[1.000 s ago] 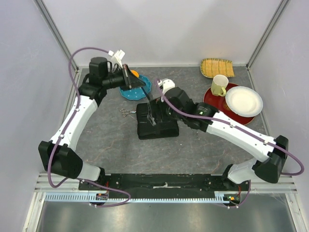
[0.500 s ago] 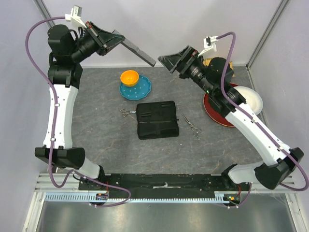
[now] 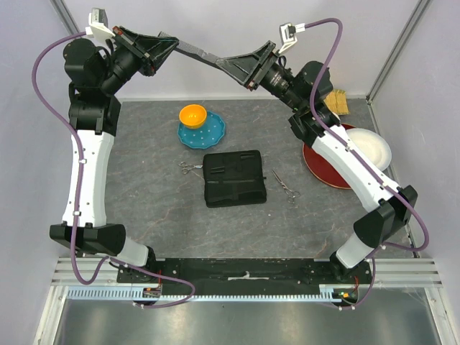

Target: Sort the hair-cutting tools

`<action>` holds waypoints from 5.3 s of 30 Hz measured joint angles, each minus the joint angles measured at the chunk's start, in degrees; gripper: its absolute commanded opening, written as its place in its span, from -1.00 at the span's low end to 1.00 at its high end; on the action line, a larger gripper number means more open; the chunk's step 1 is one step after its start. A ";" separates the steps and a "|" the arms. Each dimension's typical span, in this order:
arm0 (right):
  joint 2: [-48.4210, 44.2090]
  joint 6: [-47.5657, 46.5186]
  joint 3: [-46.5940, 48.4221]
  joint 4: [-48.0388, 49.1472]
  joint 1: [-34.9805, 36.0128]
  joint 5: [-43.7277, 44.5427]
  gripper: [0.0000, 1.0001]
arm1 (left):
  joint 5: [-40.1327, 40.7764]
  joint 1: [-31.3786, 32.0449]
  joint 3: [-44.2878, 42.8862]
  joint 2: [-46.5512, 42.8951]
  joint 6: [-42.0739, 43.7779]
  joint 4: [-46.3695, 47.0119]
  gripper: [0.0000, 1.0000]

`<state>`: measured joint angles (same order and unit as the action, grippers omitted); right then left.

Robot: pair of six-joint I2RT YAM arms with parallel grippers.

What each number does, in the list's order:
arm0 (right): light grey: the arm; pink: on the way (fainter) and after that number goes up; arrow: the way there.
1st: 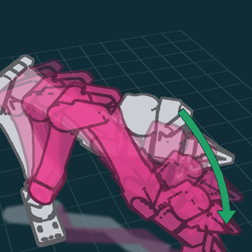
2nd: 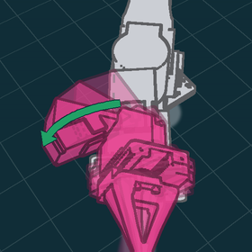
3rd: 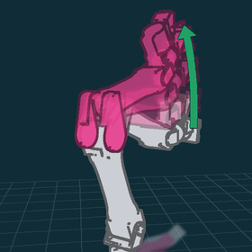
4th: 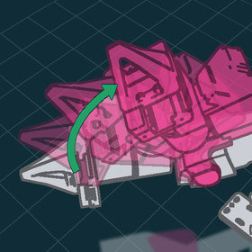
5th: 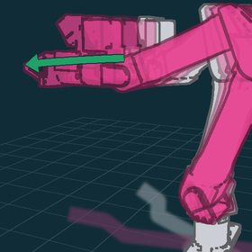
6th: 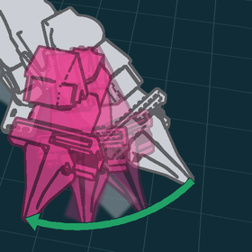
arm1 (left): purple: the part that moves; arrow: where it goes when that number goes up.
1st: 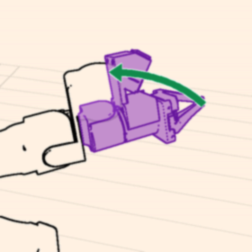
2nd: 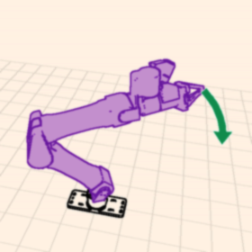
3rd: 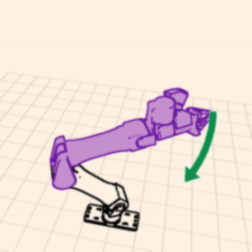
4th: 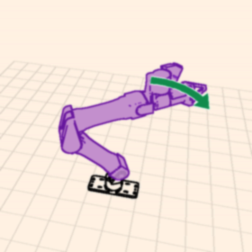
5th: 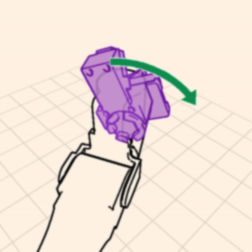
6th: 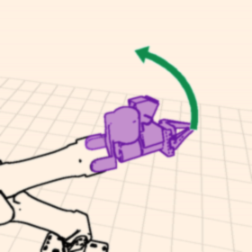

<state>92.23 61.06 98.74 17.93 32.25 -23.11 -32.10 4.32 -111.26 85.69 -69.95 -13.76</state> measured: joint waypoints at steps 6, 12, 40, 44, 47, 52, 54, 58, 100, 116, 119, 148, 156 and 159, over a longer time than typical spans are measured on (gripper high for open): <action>2.99 2.73 2.01 1.11 -0.13 -3.54 -0.21 | 0.31 0.00 0.37 -0.13 -1.36 1.22 -0.95; 4.22 3.58 2.38 0.42 -0.11 -4.50 -0.49 | 0.15 0.00 2.91 -0.37 -1.57 2.19 -0.95; 3.13 4.57 -2.08 -0.87 -0.22 -4.00 -1.00 | 0.48 -0.07 14.38 -8.44 0.66 2.69 0.61; 1.03 1.36 -6.29 -5.35 -1.09 -4.50 -1.00 | 0.52 -0.07 19.12 -12.72 7.02 -1.79 0.79; -1.66 -2.62 -11.23 -10.27 -3.13 -5.62 -1.00 | 0.68 -0.07 25.77 -16.87 12.70 -5.44 0.78; -5.99 -11.58 -21.33 -21.81 -9.35 -7.08 -1.00 | 1.60 -0.07 41.53 -21.79 20.09 -10.21 0.40; -6.60 -15.52 -24.63 -26.95 -11.32 -7.08 -1.00 | 1.31 -0.07 47.76 -21.22 22.14 -10.64 0.26; -6.93 -22.34 -30.69 -35.39 -12.50 -7.08 -1.00 | -0.61 0.13 57.75 -17.51 24.70 -10.19 0.18; 3.63 -32.63 -46.64 -32.48 -15.26 -7.34 -1.00 | -1.01 6.69 64.26 10.47 30.21 -0.96 0.32; 10.62 -31.93 -41.51 -27.74 -8.20 -6.78 -1.00 | -2.21 7.26 63.95 11.30 30.21 0.39 0.38; 11.37 -31.21 -41.46 -25.79 -7.13 -6.69 -1.00 | -2.40 7.45 63.95 11.34 30.23 0.61 0.38; 17.14 -26.53 -41.68 -15.39 -3.82 -8.50 -0.09 | -2.29 7.45 63.91 11.89 30.21 0.57 0.17; 13.75 -26.91 -41.35 -17.33 -1.92 -5.46 0.53 | -0.48 7.67 63.54 11.93 30.21 -0.70 0.14; 12.04 -27.34 -41.48 -19.87 -2.23 -2.95 0.57 | 0.50 8.04 63.04 11.93 30.23 -1.62 0.14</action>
<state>104.27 33.71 57.25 -1.93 30.02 -26.06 -31.59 12.36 -48.23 97.62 -39.72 -15.38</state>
